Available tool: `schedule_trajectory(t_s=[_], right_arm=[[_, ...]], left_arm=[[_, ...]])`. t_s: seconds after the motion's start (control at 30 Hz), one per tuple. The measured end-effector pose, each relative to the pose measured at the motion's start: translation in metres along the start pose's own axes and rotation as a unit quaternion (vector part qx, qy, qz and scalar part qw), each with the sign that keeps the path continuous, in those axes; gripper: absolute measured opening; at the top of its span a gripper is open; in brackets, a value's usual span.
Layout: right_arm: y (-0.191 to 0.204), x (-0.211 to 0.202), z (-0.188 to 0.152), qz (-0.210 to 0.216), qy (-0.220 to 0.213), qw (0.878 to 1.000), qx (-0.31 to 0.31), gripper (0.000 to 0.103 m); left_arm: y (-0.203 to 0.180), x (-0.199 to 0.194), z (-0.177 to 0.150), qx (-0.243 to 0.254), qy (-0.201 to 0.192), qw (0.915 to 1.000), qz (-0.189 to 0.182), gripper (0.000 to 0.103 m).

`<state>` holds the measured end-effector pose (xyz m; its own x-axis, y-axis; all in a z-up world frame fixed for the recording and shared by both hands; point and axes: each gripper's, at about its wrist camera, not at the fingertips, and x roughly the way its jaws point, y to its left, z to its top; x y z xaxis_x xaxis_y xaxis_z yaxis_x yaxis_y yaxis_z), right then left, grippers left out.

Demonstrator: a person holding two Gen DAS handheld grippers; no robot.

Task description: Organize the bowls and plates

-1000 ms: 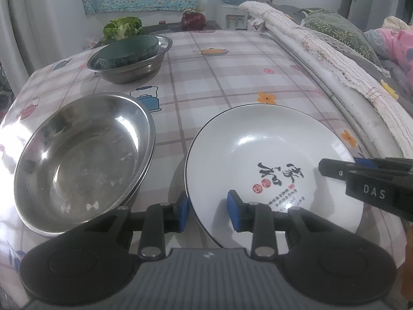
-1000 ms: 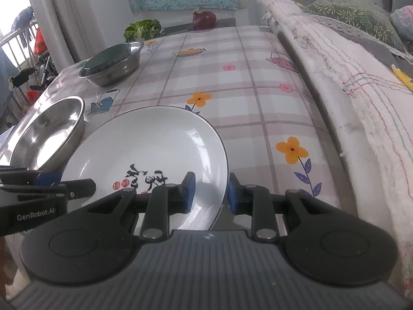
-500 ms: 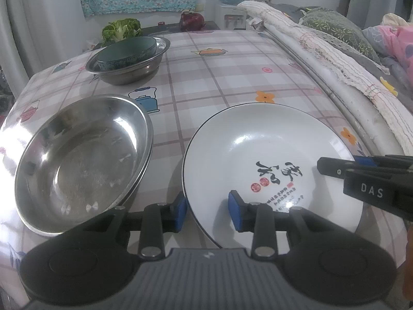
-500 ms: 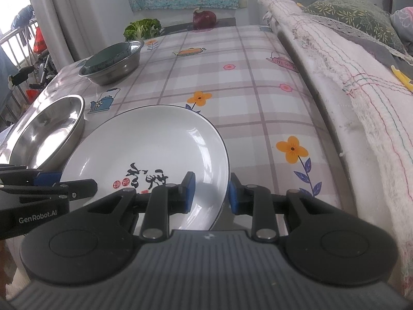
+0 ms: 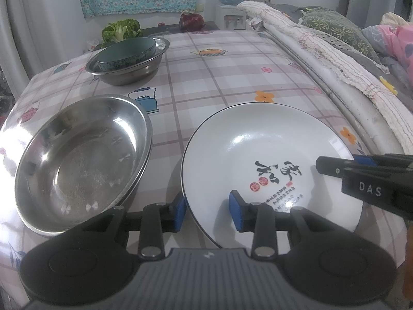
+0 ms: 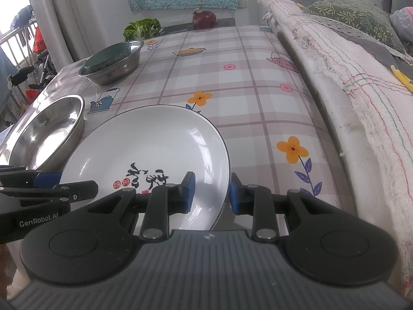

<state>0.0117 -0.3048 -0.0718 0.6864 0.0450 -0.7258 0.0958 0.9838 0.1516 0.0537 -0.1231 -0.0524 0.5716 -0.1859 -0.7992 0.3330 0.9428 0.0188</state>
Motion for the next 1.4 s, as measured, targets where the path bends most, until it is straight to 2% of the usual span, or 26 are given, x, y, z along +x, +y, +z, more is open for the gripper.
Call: schedule_trajectory(t_s=[0.23,0.77,1.4], right_arm=[[0.001,0.001,0.001,-0.004,0.003,1.000,0.000,0.028],[-0.001,0.001,-0.001,0.000,-0.005,1.000,0.004,0.028],[-0.006,-0.002,-0.006,0.019,-0.010,1.000,0.021,0.029]], left_arm=[[0.004,-0.003,-0.001,-0.007,0.003,0.9999,-0.015,0.040],[0.009,-0.011,-0.012,-0.004,0.010,0.9986,-0.052,0.038],[0.009,0.002,0.000,0.005,0.002,0.9995,-0.030,0.037]])
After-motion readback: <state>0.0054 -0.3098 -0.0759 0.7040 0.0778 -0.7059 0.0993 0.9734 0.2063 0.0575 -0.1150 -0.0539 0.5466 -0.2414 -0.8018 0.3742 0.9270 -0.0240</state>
